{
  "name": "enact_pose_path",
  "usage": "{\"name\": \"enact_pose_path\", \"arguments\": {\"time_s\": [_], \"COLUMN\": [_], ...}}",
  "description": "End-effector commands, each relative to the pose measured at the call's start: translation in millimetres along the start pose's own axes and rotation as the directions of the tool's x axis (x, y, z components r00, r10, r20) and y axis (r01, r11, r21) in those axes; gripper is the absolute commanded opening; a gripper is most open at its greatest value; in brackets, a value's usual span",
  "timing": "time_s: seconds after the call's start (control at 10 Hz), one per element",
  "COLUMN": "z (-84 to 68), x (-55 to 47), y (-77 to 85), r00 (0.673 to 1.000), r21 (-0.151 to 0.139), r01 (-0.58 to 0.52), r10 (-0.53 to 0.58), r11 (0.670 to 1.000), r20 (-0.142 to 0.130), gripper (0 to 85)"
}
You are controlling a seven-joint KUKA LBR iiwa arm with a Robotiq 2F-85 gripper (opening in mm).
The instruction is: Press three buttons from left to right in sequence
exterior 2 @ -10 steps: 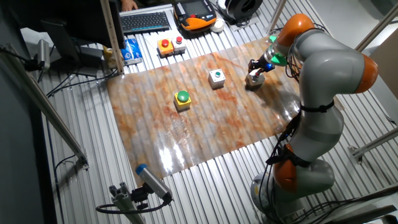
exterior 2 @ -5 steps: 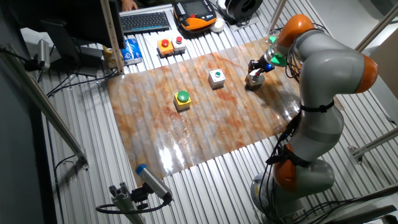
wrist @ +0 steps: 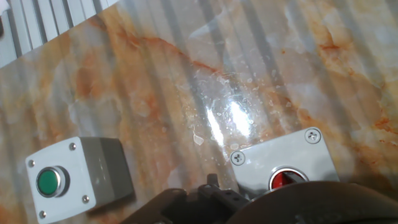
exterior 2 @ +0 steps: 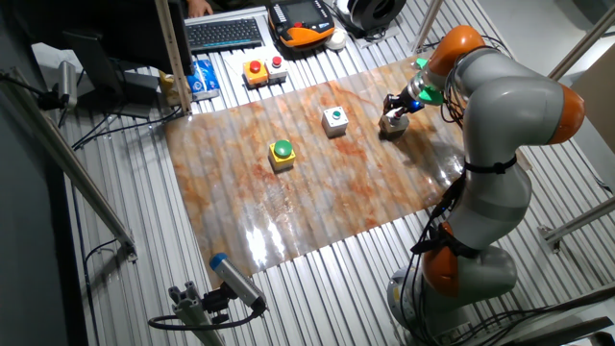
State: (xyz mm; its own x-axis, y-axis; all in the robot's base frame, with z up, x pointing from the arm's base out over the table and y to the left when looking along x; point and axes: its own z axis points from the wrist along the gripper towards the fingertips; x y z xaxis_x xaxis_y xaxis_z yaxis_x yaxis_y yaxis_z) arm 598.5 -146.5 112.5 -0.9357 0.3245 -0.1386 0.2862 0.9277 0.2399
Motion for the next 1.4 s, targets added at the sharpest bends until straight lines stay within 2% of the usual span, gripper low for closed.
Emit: {"name": "enact_pose_path", "arguments": {"time_s": [0.0, 0.5, 0.7, 0.9, 1.1, 1.3], "z": [0.9, -1.0, -20.9, -43.0, -52.1, -61.6], "x": [1.0, -0.1, -6.1, -10.9, -13.9, -15.4], "y": [-0.3, -0.3, 4.0, 10.1, 19.7, 31.9], "r00": [1.0, 1.0, 0.999, 0.998, 0.997, 0.995], "r21": [0.0, -0.002, -0.003, 0.012, 0.015, 0.031], "r01": [-0.001, -0.013, -0.03, -0.043, -0.054, -0.073], "r10": [0.001, 0.013, 0.03, 0.043, 0.055, 0.075], "r11": [1.0, 1.0, 1.0, 0.999, 0.998, 0.997], "r20": [-0.002, -0.008, -0.032, -0.048, -0.061, -0.066], "gripper": [51.0, 51.0, 51.0, 51.0, 51.0, 51.0]}}
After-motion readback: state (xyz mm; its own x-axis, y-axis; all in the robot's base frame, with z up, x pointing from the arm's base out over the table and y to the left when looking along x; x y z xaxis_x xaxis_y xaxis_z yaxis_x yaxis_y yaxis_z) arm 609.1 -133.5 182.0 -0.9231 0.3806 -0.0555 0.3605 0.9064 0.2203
